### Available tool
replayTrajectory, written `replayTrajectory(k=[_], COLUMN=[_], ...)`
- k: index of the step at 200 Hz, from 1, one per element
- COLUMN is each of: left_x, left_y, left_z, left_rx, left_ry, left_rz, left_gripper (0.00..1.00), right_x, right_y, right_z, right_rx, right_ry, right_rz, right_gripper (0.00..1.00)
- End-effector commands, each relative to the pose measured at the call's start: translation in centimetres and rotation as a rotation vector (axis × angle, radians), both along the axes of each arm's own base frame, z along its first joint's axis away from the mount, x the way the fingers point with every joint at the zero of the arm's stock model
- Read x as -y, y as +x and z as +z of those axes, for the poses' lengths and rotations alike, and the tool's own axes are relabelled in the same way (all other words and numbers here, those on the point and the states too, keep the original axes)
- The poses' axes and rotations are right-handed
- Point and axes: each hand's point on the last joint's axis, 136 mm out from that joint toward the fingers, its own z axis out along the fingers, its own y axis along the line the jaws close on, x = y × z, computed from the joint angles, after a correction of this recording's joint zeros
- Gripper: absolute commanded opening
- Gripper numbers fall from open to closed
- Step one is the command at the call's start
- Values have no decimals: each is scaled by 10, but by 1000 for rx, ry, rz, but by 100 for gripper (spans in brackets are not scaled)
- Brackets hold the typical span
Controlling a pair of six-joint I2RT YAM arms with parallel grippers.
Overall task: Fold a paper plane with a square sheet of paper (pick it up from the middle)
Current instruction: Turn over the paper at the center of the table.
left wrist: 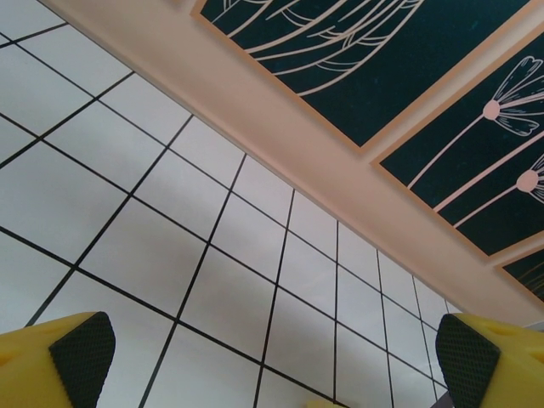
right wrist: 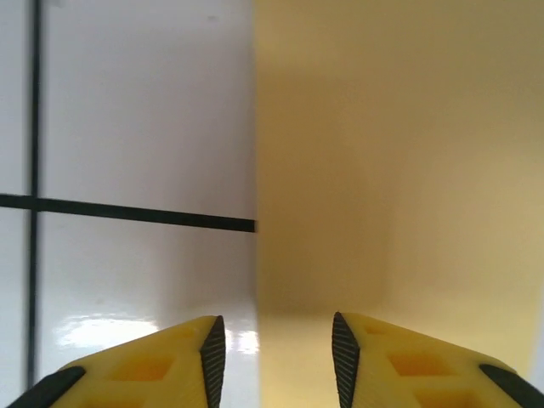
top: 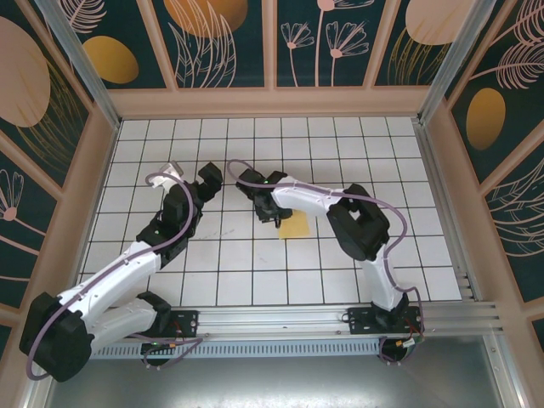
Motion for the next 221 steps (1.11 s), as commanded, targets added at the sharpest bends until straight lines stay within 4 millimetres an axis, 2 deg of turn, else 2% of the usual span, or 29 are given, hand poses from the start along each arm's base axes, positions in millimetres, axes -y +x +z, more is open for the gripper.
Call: replayTrajectory(k=[1, 21, 23, 24, 27, 36, 56, 68, 78, 112, 136, 169, 183, 189, 205, 208, 210, 214, 221], left_x=[-1, 9, 10, 11, 13, 21, 40, 52, 60, 87, 105, 128, 141, 147, 166, 168, 173, 177, 181], left_y=[-5, -5, -4, -4, -4, -2, 3, 6, 8, 16, 20, 28, 33, 36, 38, 37, 41, 44, 47], left_z=[-11, -14, -14, -14, -15, -16, -20, -25, -30, -47, -59, -71, -77, -80, -87, -90, -83, -81, -85], left_rx=[-39, -46, -46, -47, -50, -54, -79, -102, -123, -198, -243, -294, -321, -335, -359, -366, -348, -345, -361], left_ry=[27, 30, 30, 29, 30, 32, 42, 44, 43, 30, 28, 8, -2, -8, -38, -42, -51, -59, -66], left_rz=[-27, -80, -86, -89, -101, -138, -227, -276, -312, -412, -484, -568, -610, -631, -705, -714, -724, -735, -737], left_gripper=[99, 99, 98, 99, 99, 98, 99, 99, 98, 98, 99, 96, 91, 85, 73, 72, 71, 69, 65], right_x=[-29, -21, -22, -18, -18, -8, 7, 8, 8, 12, 7, 1, 0, 0, -4, -3, -2, 1, 9], right_y=[4, 4, 6, 4, 7, 9, 6, 2, -1, -4, -11, -20, -18, -17, -18, -18, -18, -18, -15], right_z=[47, 70, 77, 73, 82, 88, 88, 80, 69, 27, 6, -5, 1, 6, 31, 35, 38, 42, 46], right_rx=[33, 60, 71, 64, 81, 91, 54, 17, -3, -83, -136, -154, -136, -126, -77, -64, -56, -37, -2], right_ry=[328, 526, 557, 556, 597, 691, 866, 895, 884, 874, 866, 875, 891, 911, 977, 982, 983, 980, 958], right_rz=[44, 40, 39, 34, 32, 20, 14, 23, 14, -95, -140, -193, -199, -201, -154, -149, -150, -150, -170], right_gripper=[43, 45, 44, 44, 43, 40, 26, 16, 12, 9, 7, 9, 9, 9, 10, 10, 10, 10, 10])
